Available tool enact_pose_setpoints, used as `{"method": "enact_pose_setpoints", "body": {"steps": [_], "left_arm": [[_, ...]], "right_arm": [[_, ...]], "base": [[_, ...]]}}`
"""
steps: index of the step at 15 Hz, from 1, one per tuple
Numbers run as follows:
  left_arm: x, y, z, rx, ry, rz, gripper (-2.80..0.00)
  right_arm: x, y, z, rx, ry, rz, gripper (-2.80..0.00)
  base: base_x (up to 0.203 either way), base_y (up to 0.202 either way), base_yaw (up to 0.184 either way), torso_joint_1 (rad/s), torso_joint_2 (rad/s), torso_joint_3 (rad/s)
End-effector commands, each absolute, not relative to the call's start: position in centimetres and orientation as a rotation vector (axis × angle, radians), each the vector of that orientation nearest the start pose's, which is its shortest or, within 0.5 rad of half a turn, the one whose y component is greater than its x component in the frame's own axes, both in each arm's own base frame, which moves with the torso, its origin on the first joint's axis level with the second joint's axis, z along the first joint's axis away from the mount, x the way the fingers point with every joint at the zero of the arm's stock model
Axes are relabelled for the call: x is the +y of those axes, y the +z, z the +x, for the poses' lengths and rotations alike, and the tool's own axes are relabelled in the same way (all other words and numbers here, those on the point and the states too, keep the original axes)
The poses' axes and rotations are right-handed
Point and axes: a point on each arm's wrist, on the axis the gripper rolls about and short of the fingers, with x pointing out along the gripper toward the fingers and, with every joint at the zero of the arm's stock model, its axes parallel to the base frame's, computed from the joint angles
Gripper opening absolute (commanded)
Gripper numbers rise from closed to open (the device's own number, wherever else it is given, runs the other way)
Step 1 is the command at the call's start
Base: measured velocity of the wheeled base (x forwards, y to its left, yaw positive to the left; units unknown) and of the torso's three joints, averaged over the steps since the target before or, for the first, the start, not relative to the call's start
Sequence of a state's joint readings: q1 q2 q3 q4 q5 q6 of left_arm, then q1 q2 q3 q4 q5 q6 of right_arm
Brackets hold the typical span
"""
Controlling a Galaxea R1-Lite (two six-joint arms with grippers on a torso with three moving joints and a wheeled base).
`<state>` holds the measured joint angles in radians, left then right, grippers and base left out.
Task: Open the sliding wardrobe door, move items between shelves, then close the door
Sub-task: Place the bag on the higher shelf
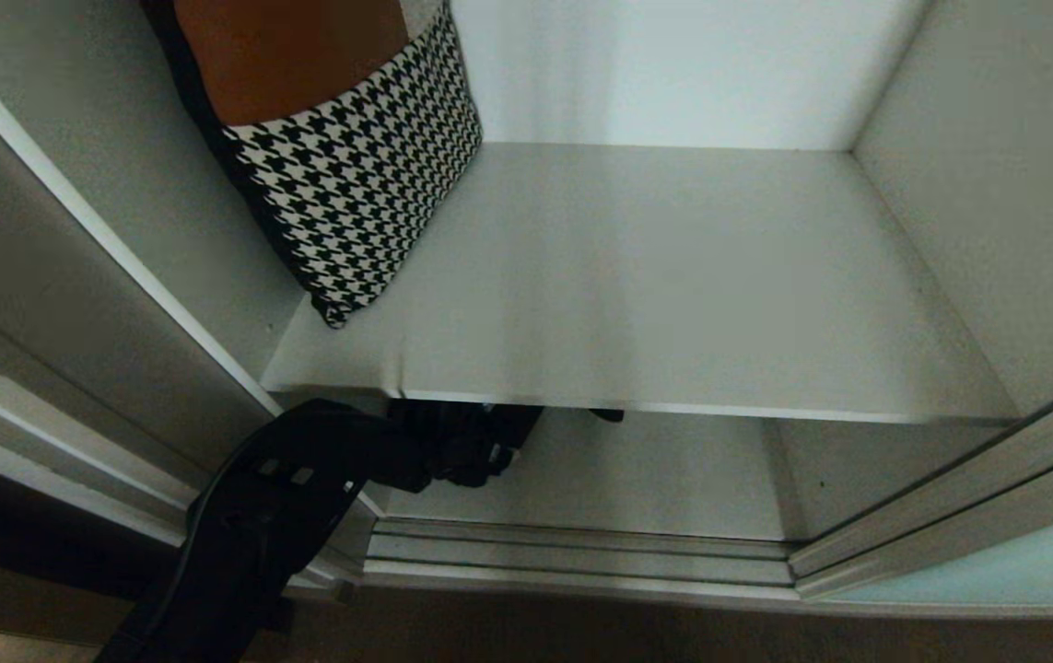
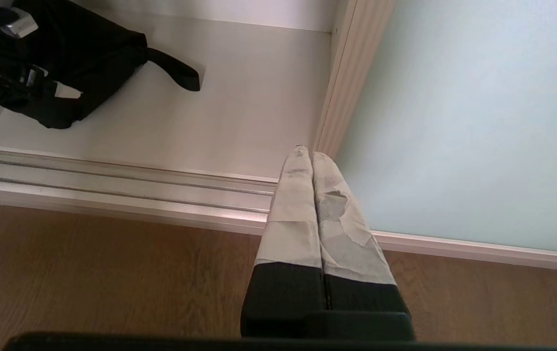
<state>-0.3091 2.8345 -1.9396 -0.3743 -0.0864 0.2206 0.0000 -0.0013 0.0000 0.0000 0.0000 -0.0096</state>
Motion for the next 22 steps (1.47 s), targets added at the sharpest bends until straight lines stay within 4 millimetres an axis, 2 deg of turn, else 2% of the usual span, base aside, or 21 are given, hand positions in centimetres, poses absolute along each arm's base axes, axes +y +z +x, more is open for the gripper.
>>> {"method": "enact_pose_setpoints", "body": {"steps": [1, 7, 13, 22], "left_arm": [[-16.7, -5.3, 51.7, 0.473, -0.441, 0.274, 0.00], [-15.6, -5.3, 52.0, 0.482, -0.420, 0.291, 0.00], [-15.4, -5.2, 51.6, 0.497, -0.500, 0.566, 0.00], [-15.4, -5.2, 51.4, 0.519, -0.522, 0.577, 0.00]], "right_arm": [[0.0, 7.5, -2.3, 0.000, 0.000, -0.010, -2.80], [0.0, 7.5, -2.3, -0.002, 0.000, -0.009, -2.80], [0.0, 7.5, -2.3, -0.001, 0.000, -0.010, -2.80], [0.0, 7.5, -2.3, -0.002, 0.000, -0.011, -2.80]], "base": [[0.000, 0.000, 0.000, 0.000, 0.00, 0.000], [0.000, 0.000, 0.000, 0.000, 0.00, 0.000], [0.000, 0.000, 0.000, 0.000, 0.00, 0.000], [0.000, 0.000, 0.000, 0.000, 0.00, 0.000]]}}
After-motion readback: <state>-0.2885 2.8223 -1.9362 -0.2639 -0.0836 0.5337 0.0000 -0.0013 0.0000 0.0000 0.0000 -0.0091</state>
